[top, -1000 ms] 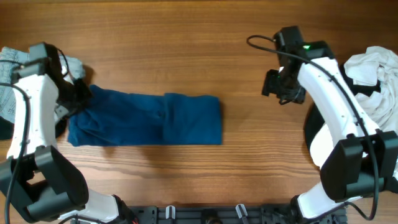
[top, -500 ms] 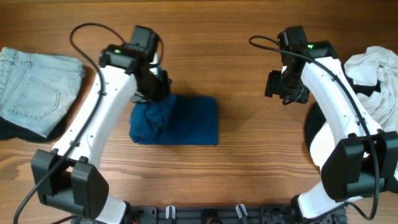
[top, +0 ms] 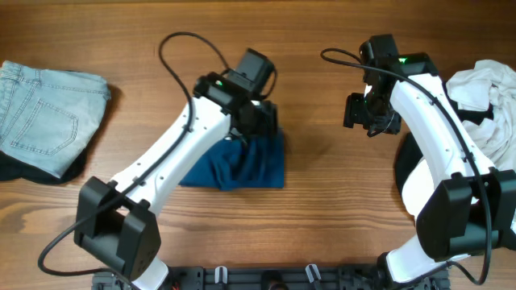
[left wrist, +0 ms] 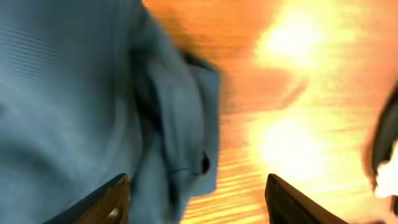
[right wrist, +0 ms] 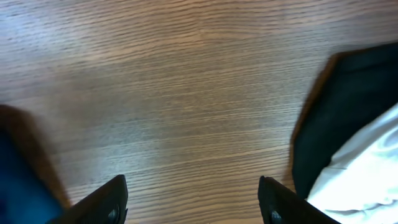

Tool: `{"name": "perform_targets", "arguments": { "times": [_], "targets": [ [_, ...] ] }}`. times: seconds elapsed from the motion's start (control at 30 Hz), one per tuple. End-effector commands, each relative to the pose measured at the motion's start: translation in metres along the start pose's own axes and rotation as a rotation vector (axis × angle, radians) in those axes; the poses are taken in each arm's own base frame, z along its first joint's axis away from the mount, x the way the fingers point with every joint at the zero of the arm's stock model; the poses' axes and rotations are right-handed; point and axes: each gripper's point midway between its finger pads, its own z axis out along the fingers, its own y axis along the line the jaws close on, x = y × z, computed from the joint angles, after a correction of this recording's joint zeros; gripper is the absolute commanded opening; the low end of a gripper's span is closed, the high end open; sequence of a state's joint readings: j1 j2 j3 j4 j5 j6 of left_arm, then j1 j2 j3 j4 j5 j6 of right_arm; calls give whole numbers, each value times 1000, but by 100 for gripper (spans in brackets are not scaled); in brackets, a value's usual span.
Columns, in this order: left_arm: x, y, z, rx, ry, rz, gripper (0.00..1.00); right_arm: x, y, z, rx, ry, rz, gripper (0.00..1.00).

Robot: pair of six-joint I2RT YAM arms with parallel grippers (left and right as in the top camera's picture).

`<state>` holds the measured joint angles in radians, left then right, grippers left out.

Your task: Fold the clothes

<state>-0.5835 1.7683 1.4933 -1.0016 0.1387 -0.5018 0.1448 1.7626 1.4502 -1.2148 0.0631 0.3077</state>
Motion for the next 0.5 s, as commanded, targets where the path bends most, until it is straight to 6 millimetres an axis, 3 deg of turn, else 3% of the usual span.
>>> {"name": "perform_targets", "arguments": {
  "times": [0.0, 0.1, 0.23, 0.37, 0.47],
  "targets": [
    [-16, 8, -31, 42, -52, 55, 69, 3, 28, -8, -165, 8, -105, 68],
    [-40, 72, -74, -27, -161, -99, 68, 17, 95, -31, -550, 11, -350, 68],
    [-54, 169, -107, -74, -220, -371, 79, 30, 148, -42, -662, -7, -460, 71],
    [-45, 220, -98, -52, -173, -541, 82, 65, 205, -35, -678, 28, -596, 73],
    [-31, 236, -79, -69, -116, -588, 88, 92, 239, -20, -614, 35, -680, 73]
  ]
}}
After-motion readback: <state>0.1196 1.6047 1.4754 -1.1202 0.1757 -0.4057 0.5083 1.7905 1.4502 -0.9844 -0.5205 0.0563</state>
